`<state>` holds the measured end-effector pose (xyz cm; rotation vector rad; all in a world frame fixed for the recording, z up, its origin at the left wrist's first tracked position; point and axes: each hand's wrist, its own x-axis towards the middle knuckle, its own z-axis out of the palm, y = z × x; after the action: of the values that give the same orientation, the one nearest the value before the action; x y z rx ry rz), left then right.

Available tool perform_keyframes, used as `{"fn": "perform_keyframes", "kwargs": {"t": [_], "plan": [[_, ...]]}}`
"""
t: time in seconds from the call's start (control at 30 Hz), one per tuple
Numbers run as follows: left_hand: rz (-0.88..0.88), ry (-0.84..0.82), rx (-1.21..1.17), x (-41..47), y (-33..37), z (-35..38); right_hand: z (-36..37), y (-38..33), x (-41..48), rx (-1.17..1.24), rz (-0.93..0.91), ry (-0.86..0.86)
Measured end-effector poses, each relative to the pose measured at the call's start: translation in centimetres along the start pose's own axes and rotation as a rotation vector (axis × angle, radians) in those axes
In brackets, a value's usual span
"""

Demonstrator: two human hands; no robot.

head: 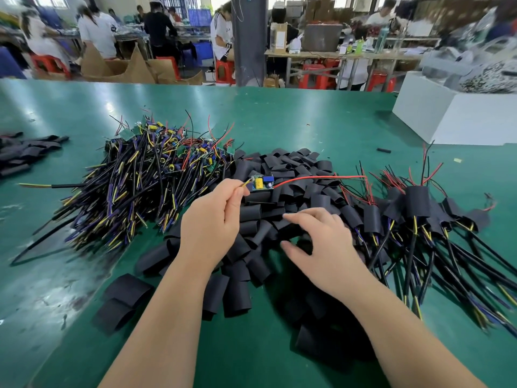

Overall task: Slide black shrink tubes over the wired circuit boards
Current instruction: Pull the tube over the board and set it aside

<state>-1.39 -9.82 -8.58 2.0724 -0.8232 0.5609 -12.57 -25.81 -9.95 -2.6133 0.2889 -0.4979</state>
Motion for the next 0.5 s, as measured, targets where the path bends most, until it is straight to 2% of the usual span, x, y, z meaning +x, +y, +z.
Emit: {"fn": "perform_keyframes", "kwargs": {"t": [0.13,0.23,0.37,0.43,0.5], "plan": [[0.004,0.02,-0.018,0.1,-0.2,-0.1,0.9,-1.6,2.4,-0.019,-0.11,0.002],[0.001,0.056,-0.025,0.1,-0.1,0.0,2.0,-3.2,4.8,-0.182,-0.223,-0.011],[0.003,0.063,-0.031,0.0,-0.1,0.1,2.7,-5.1,7.4,-0.385,-0.326,-0.276],[0.013,0.061,-0.029,0.0,-0.1,0.1,2.5,-5.7,8.1,-0.341,-0.292,-0.41],[0.015,0.064,-0.019,0.0,0.0,0.1,2.1,-6.0,8.4,-0.3,-0.26,-0.456]]}}
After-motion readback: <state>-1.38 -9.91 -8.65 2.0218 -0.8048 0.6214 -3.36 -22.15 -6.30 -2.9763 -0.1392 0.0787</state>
